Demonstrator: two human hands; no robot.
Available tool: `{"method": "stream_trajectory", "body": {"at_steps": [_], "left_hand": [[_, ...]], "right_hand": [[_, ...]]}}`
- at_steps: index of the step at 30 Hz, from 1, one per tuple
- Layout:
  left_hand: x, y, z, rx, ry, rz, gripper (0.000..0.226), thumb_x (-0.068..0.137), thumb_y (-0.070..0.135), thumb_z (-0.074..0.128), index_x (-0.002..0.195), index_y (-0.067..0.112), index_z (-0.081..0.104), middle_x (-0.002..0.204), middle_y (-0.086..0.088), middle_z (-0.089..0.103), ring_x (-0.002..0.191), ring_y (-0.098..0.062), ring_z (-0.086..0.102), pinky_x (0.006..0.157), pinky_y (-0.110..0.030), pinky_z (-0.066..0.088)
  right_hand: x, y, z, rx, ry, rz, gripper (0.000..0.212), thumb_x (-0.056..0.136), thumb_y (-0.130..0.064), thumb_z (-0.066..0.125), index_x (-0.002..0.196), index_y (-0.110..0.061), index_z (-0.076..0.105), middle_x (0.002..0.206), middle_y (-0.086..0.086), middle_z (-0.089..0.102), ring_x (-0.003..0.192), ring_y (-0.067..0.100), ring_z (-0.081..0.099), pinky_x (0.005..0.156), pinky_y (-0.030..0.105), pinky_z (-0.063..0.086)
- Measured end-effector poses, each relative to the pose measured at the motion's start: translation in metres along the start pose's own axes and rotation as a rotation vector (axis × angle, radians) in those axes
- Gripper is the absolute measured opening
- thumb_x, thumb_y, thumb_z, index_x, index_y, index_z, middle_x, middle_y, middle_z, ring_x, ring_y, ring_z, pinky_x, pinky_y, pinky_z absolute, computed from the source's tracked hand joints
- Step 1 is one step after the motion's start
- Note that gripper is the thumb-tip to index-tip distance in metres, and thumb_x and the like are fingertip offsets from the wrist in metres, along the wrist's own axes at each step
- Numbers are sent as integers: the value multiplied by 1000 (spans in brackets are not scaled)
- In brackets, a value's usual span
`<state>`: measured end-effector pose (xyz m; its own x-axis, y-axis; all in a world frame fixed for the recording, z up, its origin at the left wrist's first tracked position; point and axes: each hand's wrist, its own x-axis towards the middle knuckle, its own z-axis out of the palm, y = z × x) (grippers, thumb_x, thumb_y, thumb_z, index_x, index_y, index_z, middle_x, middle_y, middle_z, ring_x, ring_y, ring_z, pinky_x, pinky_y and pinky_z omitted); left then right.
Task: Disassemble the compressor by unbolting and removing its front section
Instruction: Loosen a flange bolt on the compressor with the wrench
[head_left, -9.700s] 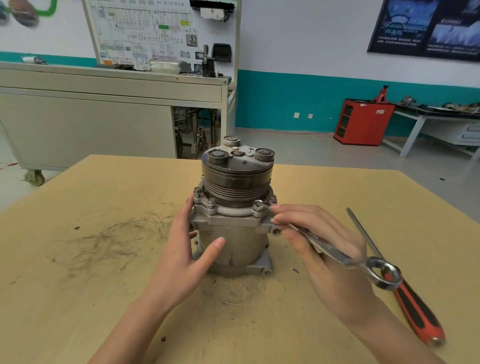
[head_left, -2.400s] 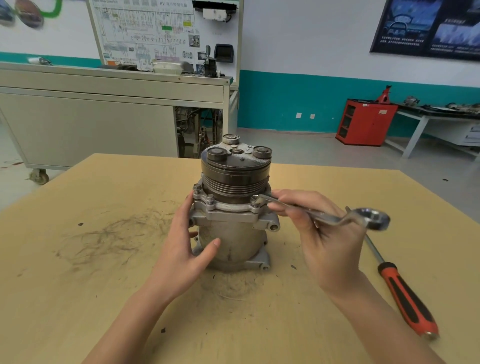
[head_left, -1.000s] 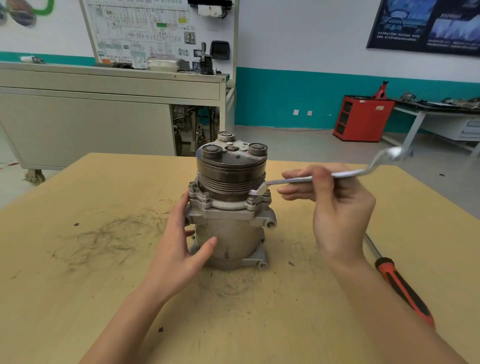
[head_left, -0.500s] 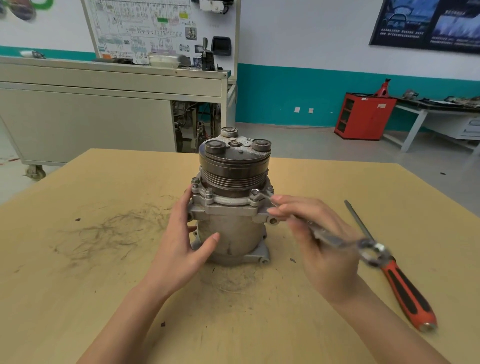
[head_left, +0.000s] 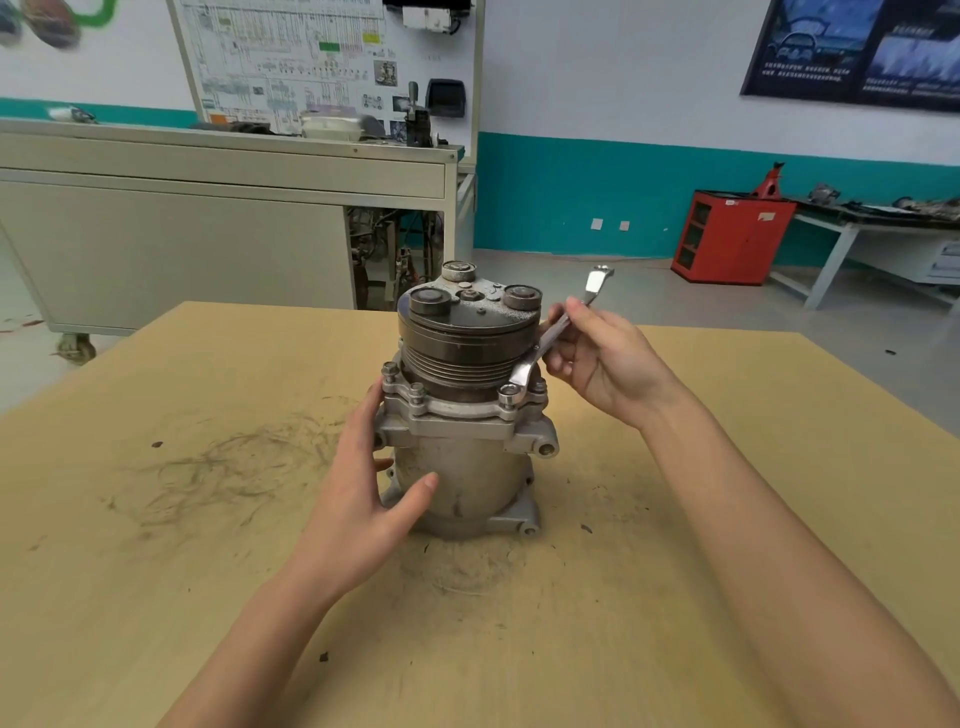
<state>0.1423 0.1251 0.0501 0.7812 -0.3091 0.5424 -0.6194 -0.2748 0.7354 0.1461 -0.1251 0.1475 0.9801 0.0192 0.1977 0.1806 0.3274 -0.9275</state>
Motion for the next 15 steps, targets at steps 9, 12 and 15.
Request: {"method": "stream_trajectory", "body": {"at_steps": [9, 12, 15], "left_hand": [[1, 3, -2, -11, -17, -11, 85, 78, 38, 64, 136, 59, 6, 143, 35, 23, 127, 8, 39, 91, -6, 39], [1, 3, -2, -3, -23, 0, 84, 77, 43, 62, 133, 66, 3, 138, 46, 17, 124, 17, 35, 91, -7, 38], [1, 6, -3, -14, -27, -2, 84, 76, 48, 62, 129, 74, 2, 134, 54, 15, 123, 16, 36, 92, -9, 38]], "right_hand": [[-39, -17, 34, 84, 256, -384, 31, 98, -31, 40, 78, -10, 52, 73, 11, 72, 54, 15, 67, 50, 19, 52], [-69, -9, 49, -333, 265, -706, 17, 97, -31, 47, 82, -28, 54, 79, 9, 73, 62, 24, 71, 54, 28, 56], [-90, 5, 56, -715, 243, -1001, 14, 97, -35, 49, 92, -25, 58, 85, 6, 71, 72, 23, 72, 56, 40, 57]]}}
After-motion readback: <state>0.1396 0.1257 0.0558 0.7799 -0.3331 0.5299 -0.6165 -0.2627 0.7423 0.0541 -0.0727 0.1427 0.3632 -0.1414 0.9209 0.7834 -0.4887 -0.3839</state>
